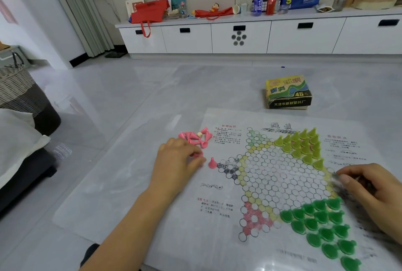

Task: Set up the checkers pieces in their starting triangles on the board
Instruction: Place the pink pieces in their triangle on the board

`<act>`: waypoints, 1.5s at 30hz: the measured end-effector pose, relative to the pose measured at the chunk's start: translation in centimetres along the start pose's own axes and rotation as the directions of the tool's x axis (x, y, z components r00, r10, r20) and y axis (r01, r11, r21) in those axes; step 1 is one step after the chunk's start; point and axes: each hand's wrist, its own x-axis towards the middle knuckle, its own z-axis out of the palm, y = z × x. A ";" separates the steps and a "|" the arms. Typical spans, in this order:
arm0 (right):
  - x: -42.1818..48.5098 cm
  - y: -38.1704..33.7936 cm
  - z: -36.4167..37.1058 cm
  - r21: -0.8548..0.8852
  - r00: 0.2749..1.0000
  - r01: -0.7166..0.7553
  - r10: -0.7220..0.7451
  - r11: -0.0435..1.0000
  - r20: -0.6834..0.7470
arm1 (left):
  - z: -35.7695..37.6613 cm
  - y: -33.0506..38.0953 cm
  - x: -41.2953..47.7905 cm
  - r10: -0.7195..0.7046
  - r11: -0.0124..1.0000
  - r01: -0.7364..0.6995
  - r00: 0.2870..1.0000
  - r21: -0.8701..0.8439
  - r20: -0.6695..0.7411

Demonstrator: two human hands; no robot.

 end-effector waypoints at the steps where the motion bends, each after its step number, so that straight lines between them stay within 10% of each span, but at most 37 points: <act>1: 0.0 -0.1 0.0 -0.001 1.000 0.001 -0.001 1.000 0.001 | 0.2 0.2 0.1 0.004 0.998 -0.005 1.000 0.068 0.020; 11: 0.0 -0.3 -0.1 -0.008 1.000 0.019 -0.019 1.000 0.004 | -0.7 0.5 -0.3 -0.047 0.994 0.046 0.999 0.101 0.009; 21: 0.0 0.1 0.0 -0.019 1.000 0.026 -0.026 0.999 0.018 | -1.0 2.8 0.3 -0.194 0.784 0.180 0.980 -0.594 0.041; 33: 0.0 -0.1 0.0 0.002 1.000 0.018 -0.018 1.000 0.002 | 1.3 4.1 1.8 -0.122 0.974 0.135 0.989 -0.180 0.079; 45: 0.0 -0.3 0.0 -0.001 1.000 0.013 -0.013 1.000 -0.007 | 1.6 4.2 1.6 -0.082 0.980 0.106 0.986 -0.169 0.146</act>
